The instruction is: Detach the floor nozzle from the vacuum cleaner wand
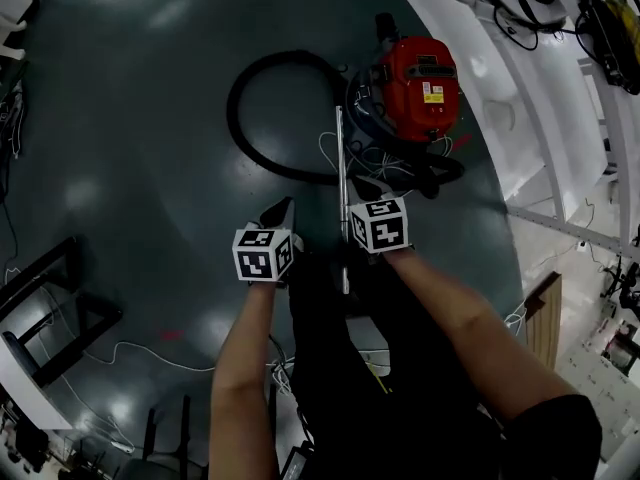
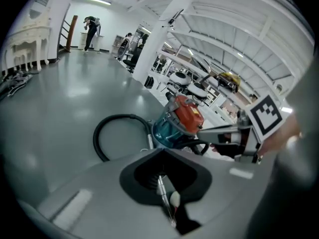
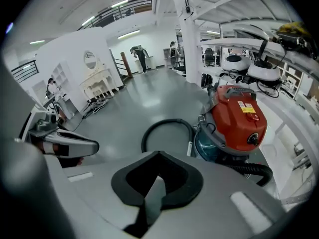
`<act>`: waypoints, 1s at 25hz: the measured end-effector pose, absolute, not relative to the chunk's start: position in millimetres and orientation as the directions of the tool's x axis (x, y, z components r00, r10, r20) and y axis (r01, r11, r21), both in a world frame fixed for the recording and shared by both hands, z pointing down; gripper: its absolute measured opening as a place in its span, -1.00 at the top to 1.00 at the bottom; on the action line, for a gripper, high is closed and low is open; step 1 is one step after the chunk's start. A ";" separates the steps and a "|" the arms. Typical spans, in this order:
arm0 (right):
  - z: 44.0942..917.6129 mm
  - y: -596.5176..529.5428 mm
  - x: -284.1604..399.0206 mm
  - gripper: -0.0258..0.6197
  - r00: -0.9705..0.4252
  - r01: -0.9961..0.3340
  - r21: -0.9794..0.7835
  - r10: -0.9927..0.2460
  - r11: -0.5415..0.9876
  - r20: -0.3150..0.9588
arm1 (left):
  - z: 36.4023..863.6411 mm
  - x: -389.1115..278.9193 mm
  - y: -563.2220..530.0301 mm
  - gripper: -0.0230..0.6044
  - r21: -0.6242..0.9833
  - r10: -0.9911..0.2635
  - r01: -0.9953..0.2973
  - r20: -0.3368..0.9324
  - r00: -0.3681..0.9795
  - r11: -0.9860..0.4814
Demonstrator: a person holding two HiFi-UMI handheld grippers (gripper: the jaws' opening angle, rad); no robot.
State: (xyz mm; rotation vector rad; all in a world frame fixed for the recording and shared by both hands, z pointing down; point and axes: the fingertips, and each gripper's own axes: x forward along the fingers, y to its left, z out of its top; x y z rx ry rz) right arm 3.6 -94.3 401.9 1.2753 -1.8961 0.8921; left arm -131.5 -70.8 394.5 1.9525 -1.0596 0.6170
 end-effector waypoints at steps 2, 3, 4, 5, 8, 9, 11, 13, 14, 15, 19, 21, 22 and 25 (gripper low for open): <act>417.2 -92.6 6.1 0.94 -0.308 -0.936 -0.175 -0.469 0.306 0.827 | 407.9 -122.1 -74.7 0.90 0.406 -0.443 -0.847 0.725 0.527 -0.344; 424.7 -91.5 7.6 0.94 -0.316 -0.931 -0.176 -0.463 0.320 0.828 | 413.5 -117.8 -77.3 0.90 0.398 -0.441 -0.846 0.727 0.527 -0.354; 432.2 -90.7 9.8 0.94 -0.321 -0.926 -0.172 -0.459 0.337 0.829 | 418.9 -113.4 -80.3 0.90 0.393 -0.442 -0.846 0.726 0.526 -0.361; 439.7 -90.6 12.5 0.94 -0.324 -0.921 -0.166 -0.455 0.353 0.829 | 425.0 -108.8 -83.4 0.90 0.390 -0.444 -0.845 0.725 0.527 -0.366; 463.6 -97.2 21.0 0.94 -0.327 -0.914 -0.151 -0.464 0.376 0.824 | 450.6 -96.8 -91.7 0.90 0.383 -0.432 -0.837 0.726 0.535 -0.392; 472.4 -101.0 23.5 0.94 -0.325 -0.916 -0.150 -0.470 0.371 0.821 | 460.4 -93.8 -93.5 0.90 0.377 -0.421 -0.832 0.731 0.537 -0.408; 490.4 -108.9 28.9 0.94 -0.318 -0.922 -0.149 -0.481 0.358 0.817 | 480.3 -88.5 -95.8 0.90 0.364 -0.398 -0.820 0.740 0.543 -0.442; 508.6 -116.1 32.0 0.94 -0.320 -0.920 -0.146 -0.484 0.363 0.815 | 501.2 -85.7 -97.5 0.90 0.350 -0.373 -0.807 0.751 0.545 -0.476; 517.9 -119.6 31.8 0.94 -0.324 -0.916 -0.142 -0.482 0.376 0.814 | 511.7 -85.8 -99.1 0.90 0.341 -0.361 -0.800 0.757 0.545 -0.494; 527.3 -123.4 30.7 0.94 -0.330 -0.909 -0.136 -0.478 0.395 0.814 | 522.0 -86.5 -101.7 0.90 0.331 -0.351 -0.793 0.762 0.544 -0.511; 565.8 -143.3 24.5 0.94 -0.349 -0.869 -0.095 -0.466 0.485 0.813 | 564.5 -89.9 -120.7 0.90 0.301 -0.327 -0.768 0.773 0.543 -0.565; 584.0 -152.7 22.8 0.93 -0.354 -0.857 -0.085 -0.462 0.508 0.813 | 586.0 -91.1 -131.0 0.90 0.292 -0.318 -0.761 0.779 0.540 -0.579; 592.6 -156.8 23.4 0.93 -0.354 -0.859 -0.088 -0.460 0.504 0.814 | 595.7 -90.6 -136.3 0.90 0.291 -0.316 -0.760 0.780 0.540 -0.580; 616.2 -169.0 28.1 0.93 -0.341 -0.879 -0.098 -0.472 0.468 0.813 | 621.7 -84.4 -152.7 0.90 0.306 -0.324 -0.760 0.768 0.553 -0.573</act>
